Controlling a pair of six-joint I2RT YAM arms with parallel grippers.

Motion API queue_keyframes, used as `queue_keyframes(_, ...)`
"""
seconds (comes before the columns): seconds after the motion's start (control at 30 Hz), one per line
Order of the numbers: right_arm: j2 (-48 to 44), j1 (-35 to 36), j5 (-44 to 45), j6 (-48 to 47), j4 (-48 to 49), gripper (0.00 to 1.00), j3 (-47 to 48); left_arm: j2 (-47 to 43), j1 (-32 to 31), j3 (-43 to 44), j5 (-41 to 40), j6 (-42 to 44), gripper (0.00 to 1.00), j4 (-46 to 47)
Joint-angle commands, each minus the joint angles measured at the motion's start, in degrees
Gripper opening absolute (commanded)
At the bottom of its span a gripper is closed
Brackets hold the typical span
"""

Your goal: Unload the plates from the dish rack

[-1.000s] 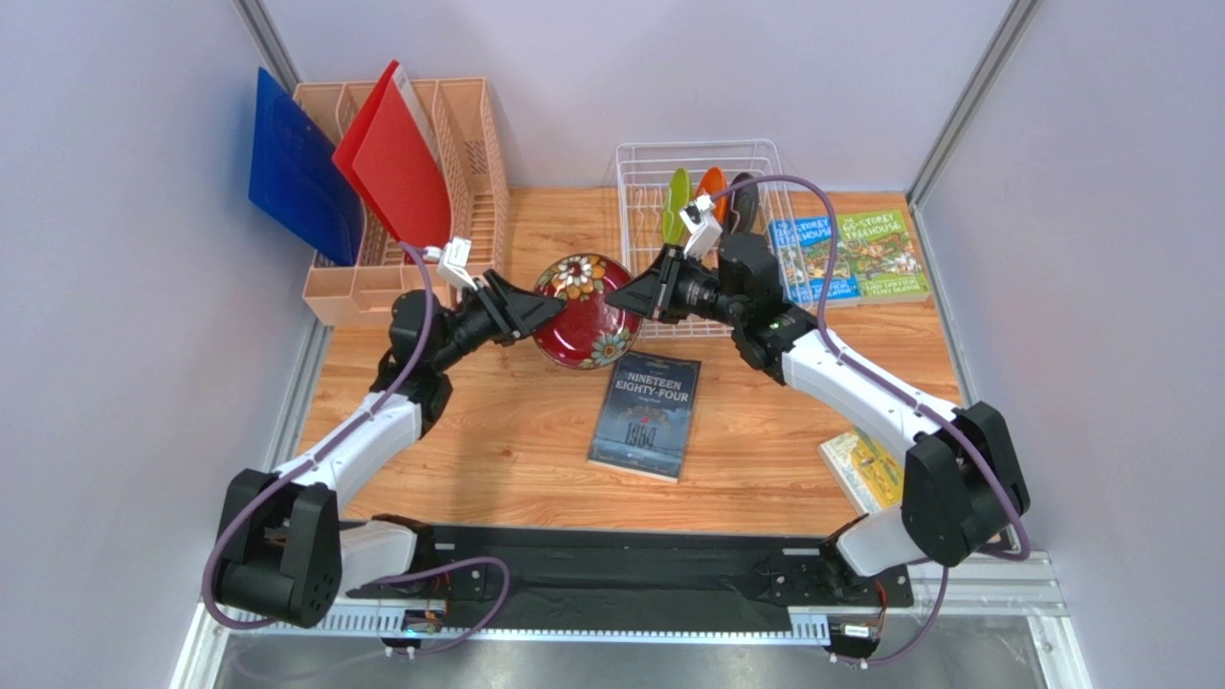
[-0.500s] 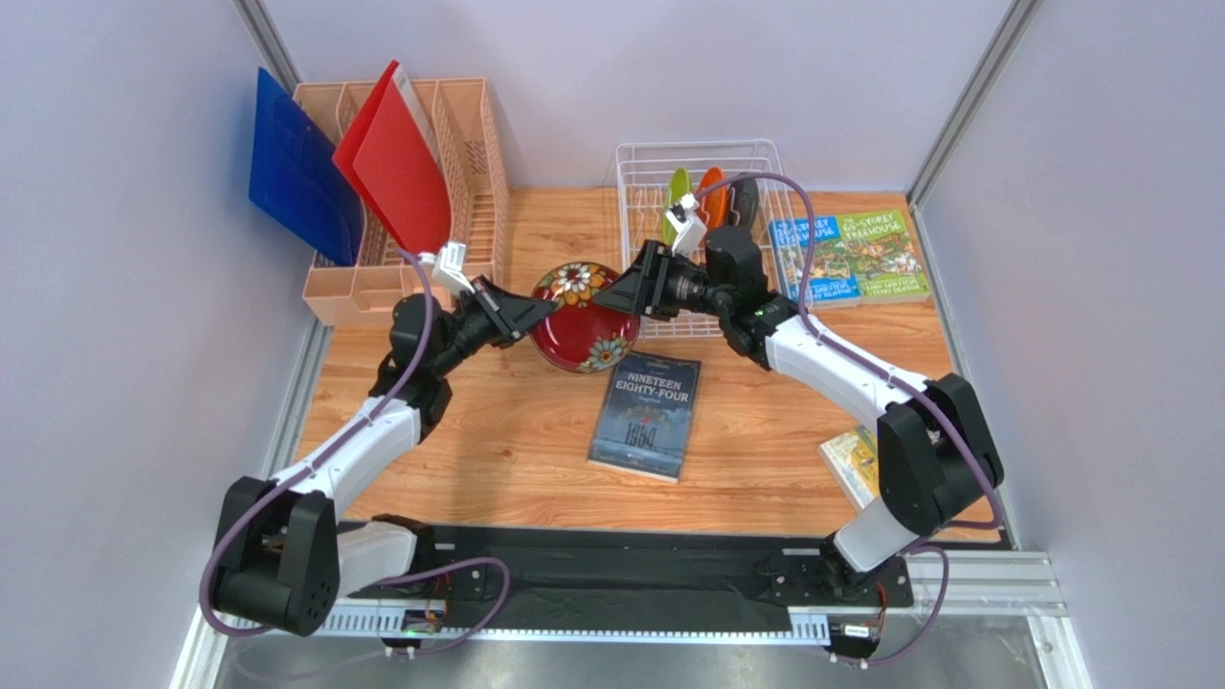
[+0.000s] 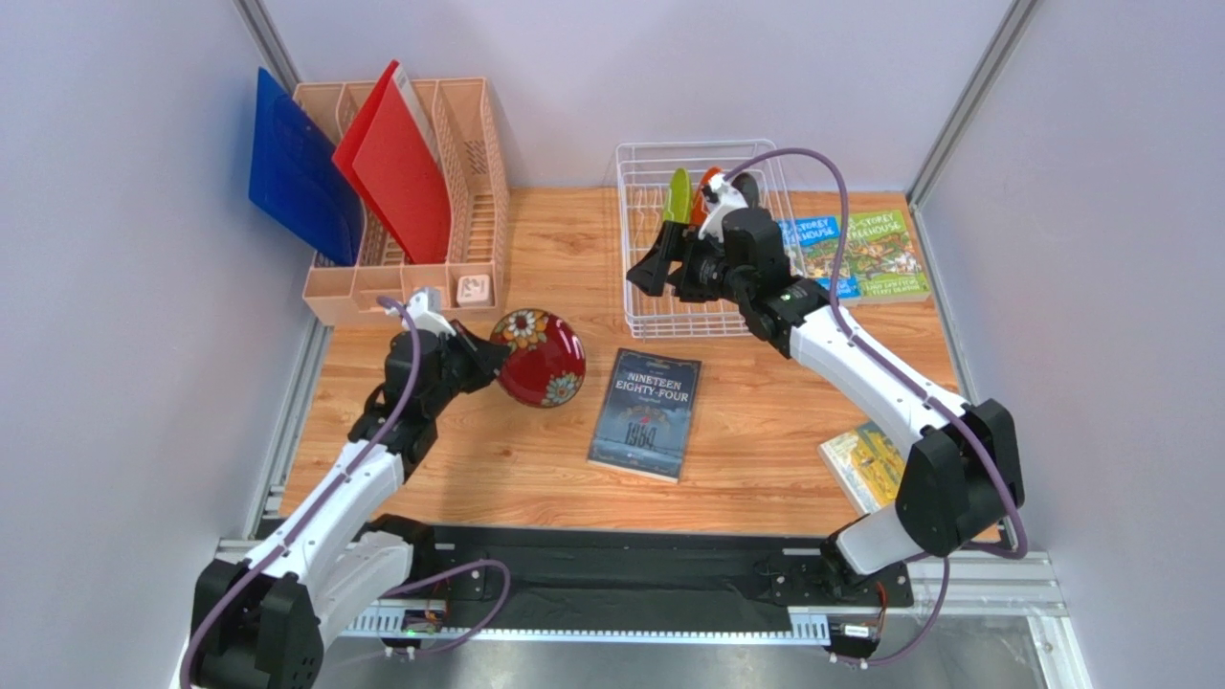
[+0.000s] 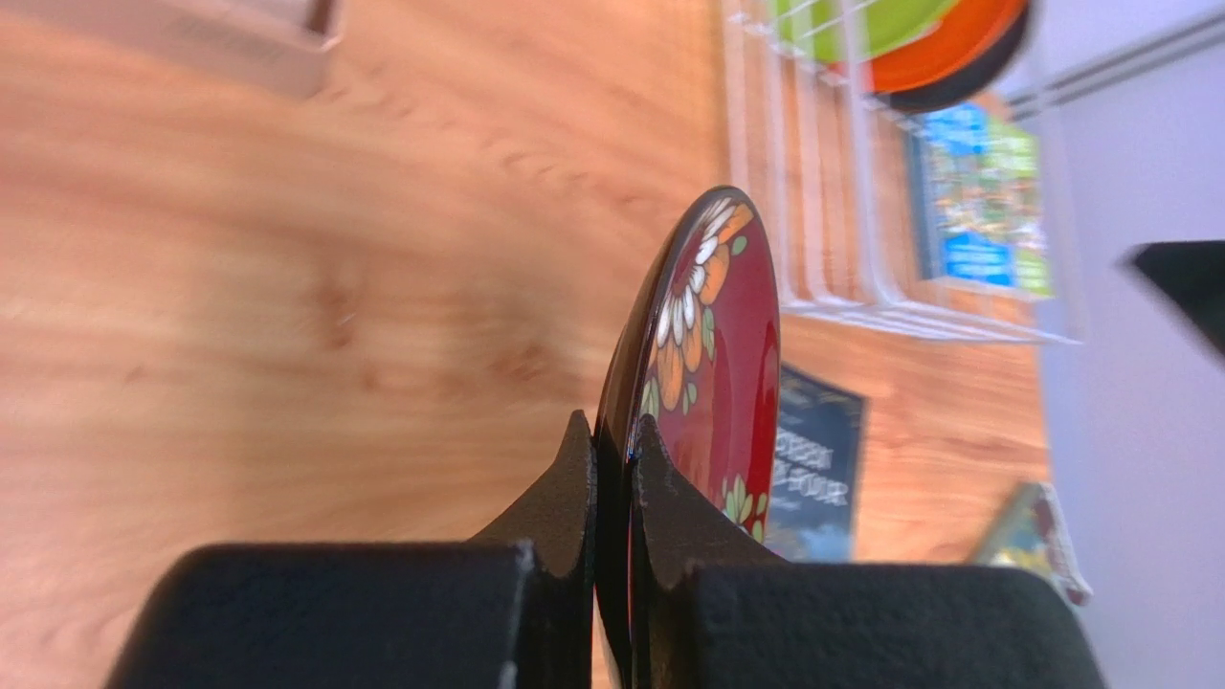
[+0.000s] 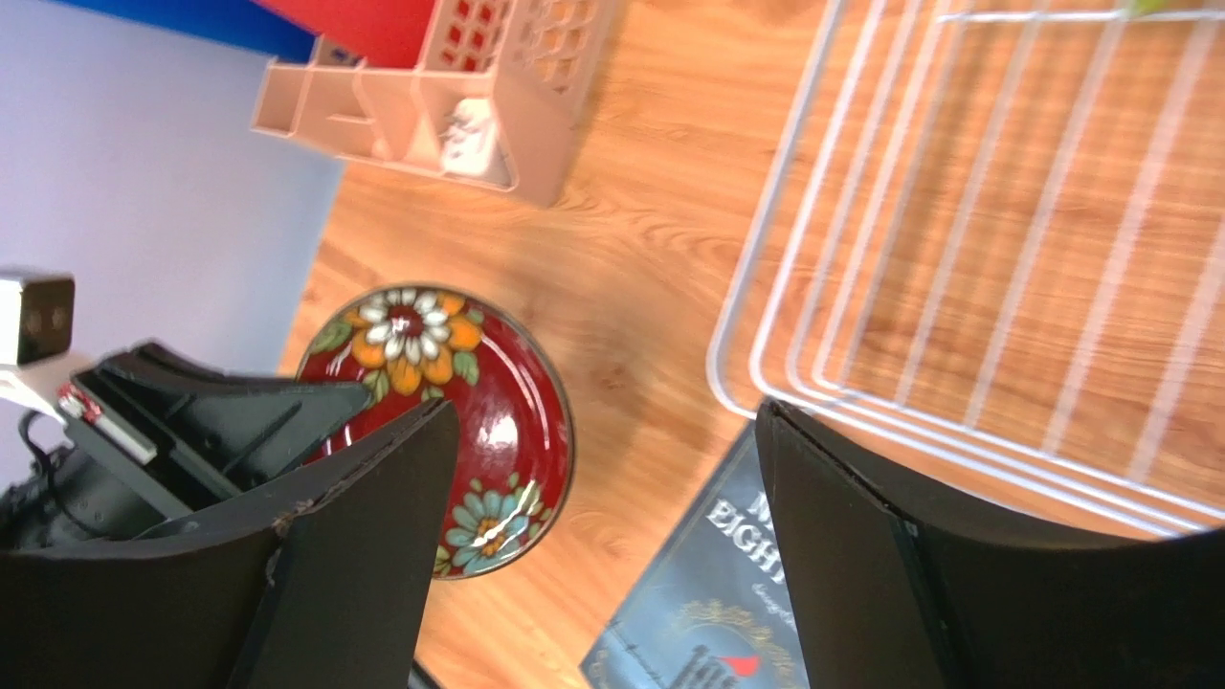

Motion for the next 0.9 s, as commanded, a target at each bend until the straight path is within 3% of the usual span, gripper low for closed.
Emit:
queue_keyframes(0.0,-3.18,-1.15,6.55,-5.45,-3.99,0.82,3.19,-3.0,0.13,-2.71,-5.82,0.68,0.0,-3.06)
queue_keyframes(0.27,-1.86,-5.28,6.64,-6.94,-5.92,0.83,4.95,-6.52,0.13,-6.76,-13.64,-0.64,0.0,-6.82)
queue_keyframes(0.63,2.88,-7.74,8.3,-9.58,-8.21,0.83,8.64,-3.89,0.22,-7.2,-19.36,-1.95,0.0,-10.44)
queue_keyframes(0.87,4.99,-8.27,10.77,-11.34,-9.71,0.83,9.87,-3.01,0.13,-7.03,-21.64,-2.39,0.13,-11.93)
